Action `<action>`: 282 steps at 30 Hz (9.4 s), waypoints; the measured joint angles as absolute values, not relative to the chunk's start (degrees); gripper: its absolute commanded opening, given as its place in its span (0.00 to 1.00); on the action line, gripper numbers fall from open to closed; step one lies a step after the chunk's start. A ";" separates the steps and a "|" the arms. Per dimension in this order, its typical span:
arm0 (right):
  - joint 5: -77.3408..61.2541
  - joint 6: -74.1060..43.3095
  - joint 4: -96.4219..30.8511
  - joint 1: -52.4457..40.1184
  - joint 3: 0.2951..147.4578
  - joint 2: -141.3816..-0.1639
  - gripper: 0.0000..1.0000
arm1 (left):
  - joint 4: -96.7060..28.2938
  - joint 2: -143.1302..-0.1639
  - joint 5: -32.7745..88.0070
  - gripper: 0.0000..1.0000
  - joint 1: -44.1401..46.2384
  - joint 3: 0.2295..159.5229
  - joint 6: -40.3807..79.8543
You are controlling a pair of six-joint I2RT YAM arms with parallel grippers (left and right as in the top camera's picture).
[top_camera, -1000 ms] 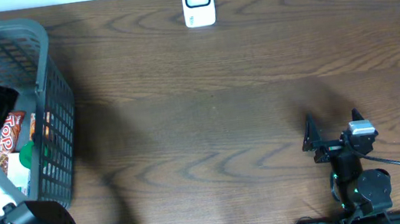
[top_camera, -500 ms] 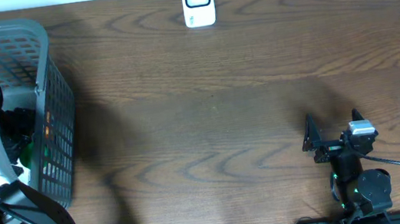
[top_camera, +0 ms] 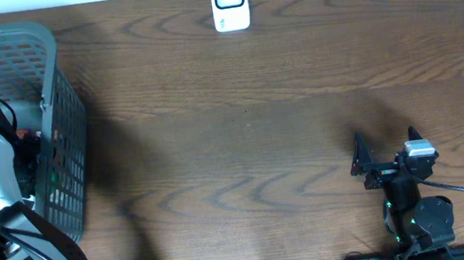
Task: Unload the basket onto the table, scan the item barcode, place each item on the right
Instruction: 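Reach into the basket and grasp the green-capped bottle with the left gripper, then carry the bottle to the table center and release it upright, then reach into the basket and grasp the orange tissue pack with the left gripper, then carry the tissue pack right of the bottle and release it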
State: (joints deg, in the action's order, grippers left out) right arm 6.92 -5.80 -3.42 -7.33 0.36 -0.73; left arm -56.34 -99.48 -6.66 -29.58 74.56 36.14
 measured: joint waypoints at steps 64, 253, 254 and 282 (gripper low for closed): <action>6.92 -5.80 -3.40 -7.33 0.36 -0.73 0.99 | -61.93 -60.80 27.86 0.67 -8.27 88.38 41.58; 6.92 -5.80 -3.40 -7.33 0.36 -0.73 0.99 | -55.64 -101.41 -11.03 0.31 43.90 89.38 45.15; 6.92 -5.80 -3.40 -7.33 0.36 -0.73 0.99 | -55.40 -103.88 -11.53 0.31 44.01 89.36 45.34; 6.92 -5.80 -3.40 -7.33 0.36 -0.73 0.99 | -50.22 -112.46 -4.36 0.74 43.94 88.60 42.11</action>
